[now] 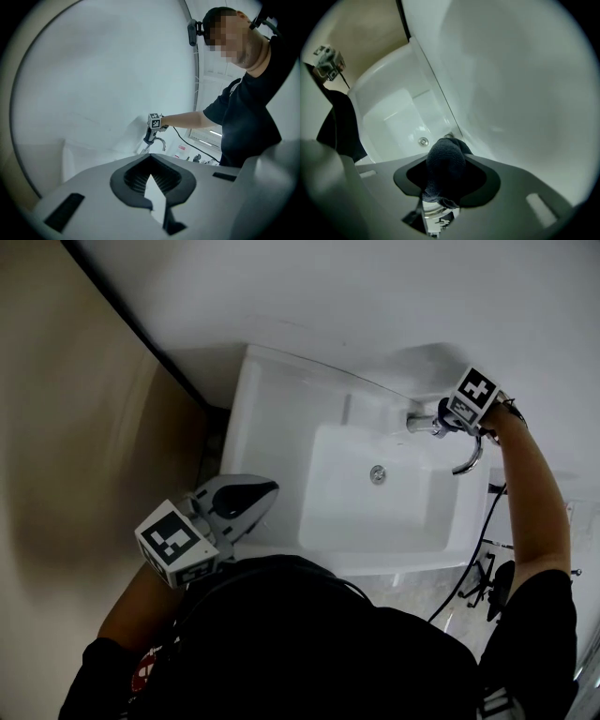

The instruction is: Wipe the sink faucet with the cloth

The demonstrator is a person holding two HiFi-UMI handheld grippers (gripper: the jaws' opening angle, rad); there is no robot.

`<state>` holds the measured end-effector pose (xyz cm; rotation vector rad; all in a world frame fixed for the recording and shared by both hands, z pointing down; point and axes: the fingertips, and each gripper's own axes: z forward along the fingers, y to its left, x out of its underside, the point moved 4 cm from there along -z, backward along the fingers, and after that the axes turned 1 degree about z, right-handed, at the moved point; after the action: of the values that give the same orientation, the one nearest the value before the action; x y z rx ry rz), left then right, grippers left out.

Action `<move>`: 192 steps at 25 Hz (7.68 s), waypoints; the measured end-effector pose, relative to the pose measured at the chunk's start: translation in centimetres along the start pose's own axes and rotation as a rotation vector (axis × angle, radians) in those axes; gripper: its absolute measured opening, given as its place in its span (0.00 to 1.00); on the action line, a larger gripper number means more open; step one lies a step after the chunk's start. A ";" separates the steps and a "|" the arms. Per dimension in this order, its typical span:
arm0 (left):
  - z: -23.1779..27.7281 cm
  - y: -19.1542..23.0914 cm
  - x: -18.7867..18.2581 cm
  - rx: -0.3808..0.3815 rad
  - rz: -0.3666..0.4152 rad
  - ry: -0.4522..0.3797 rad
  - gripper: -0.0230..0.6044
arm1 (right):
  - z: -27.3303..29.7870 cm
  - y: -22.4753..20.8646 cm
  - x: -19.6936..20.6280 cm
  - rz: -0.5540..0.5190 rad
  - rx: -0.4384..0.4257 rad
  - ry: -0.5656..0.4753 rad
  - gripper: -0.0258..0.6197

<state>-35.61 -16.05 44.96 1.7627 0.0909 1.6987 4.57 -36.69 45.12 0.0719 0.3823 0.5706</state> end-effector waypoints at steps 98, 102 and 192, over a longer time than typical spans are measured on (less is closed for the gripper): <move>3.9 -8.3 -2.2 0.065 0.081 0.075 0.02 | -3.3 4.9 14.8 0.710 -0.067 -0.806 0.26; 5.5 -9.4 -1.6 0.032 0.097 0.075 0.02 | -1.6 6.7 15.7 0.709 -0.080 -0.876 0.26; 23.2 -17.8 1.1 -0.383 0.046 0.187 0.02 | 1.7 -0.7 16.7 0.088 -0.171 -1.576 0.25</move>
<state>-7.36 -11.51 38.79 1.3341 -0.1832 1.7735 18.50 -28.20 40.97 0.3403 -1.2029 0.4808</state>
